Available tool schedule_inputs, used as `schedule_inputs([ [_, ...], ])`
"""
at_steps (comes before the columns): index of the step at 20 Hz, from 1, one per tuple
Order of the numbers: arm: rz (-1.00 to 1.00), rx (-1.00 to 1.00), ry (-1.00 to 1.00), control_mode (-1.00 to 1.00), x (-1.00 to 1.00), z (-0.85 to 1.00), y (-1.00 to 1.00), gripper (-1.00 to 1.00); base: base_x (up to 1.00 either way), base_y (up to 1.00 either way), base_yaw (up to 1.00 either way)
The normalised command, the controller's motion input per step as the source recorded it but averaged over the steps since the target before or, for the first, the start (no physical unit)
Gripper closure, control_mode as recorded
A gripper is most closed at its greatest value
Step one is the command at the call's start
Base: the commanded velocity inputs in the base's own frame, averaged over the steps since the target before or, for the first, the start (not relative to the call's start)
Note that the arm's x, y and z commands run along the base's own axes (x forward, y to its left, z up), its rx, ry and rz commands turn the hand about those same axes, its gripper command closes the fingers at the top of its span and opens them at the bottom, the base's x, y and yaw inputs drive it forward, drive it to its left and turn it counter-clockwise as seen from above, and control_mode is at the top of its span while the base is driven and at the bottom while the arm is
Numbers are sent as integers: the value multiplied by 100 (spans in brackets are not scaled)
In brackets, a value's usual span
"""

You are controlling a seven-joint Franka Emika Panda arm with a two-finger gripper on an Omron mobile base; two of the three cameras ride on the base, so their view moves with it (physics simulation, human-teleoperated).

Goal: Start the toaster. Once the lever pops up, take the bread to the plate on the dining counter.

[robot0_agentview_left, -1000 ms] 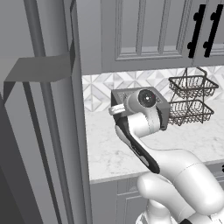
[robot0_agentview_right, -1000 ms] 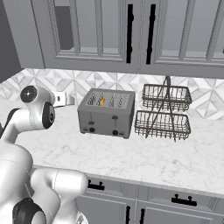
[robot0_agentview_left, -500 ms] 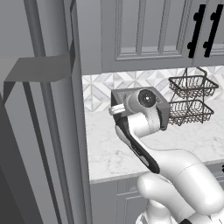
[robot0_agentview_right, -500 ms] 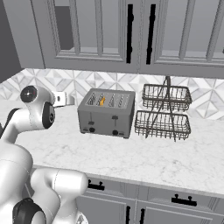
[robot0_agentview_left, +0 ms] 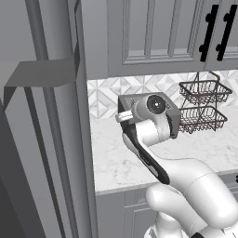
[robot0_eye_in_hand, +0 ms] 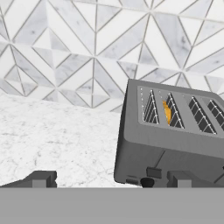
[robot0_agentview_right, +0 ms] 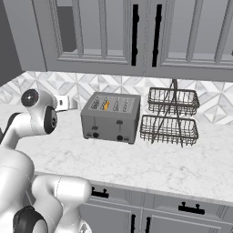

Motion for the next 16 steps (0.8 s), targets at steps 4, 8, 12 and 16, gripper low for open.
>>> schedule_inputs([
  [4, 0, 0, 0, -100, 0, 0, 0, -100, 0, 0, 0],
  [8, 0, 0, 0, -100, 0, 0, 0, -100, 0, 0, 0],
  [12, 0, 0, 0, -100, 0, 0, 0, -100, 0, 0, 0],
  [16, 0, 0, 0, -100, 0, 0, 0, -100, 0, 0, 0],
])
